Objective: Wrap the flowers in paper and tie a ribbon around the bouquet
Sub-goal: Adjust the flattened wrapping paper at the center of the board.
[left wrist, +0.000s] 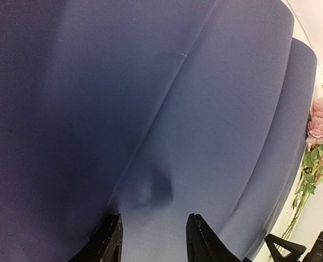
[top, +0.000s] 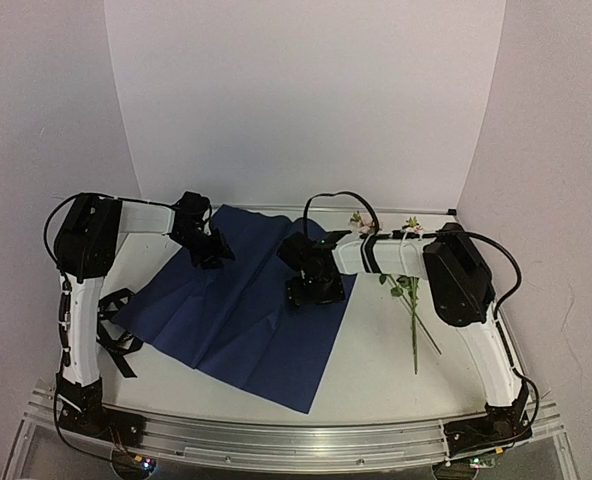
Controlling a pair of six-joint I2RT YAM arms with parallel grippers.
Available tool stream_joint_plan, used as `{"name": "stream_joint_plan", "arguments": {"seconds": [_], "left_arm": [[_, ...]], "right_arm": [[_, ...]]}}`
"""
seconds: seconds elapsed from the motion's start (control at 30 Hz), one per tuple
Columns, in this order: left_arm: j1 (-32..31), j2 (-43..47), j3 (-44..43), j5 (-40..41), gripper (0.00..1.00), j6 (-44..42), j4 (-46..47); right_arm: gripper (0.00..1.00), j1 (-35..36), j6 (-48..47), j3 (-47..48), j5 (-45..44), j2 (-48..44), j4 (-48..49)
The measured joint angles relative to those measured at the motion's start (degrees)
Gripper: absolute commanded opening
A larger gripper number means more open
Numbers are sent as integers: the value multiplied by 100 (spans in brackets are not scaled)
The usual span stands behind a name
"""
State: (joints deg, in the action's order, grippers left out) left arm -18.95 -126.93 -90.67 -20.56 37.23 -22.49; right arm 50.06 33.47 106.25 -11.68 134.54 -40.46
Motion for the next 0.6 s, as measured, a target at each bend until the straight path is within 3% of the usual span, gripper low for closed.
{"name": "stream_joint_plan", "arguments": {"seconds": [0.13, 0.4, 0.6], "left_arm": [[23, -63, -107, 20, 42, -107, -49], [43, -110, -191, 25, 42, -313, -111], [43, -110, -189, 25, 44, -448, -113]], "right_arm": [[79, 47, 245, -484, 15, -266, 186], [78, 461, 902, -1715, 16, -1037, 203], [78, 757, 1207, -1926, 73, -1189, 183]]}}
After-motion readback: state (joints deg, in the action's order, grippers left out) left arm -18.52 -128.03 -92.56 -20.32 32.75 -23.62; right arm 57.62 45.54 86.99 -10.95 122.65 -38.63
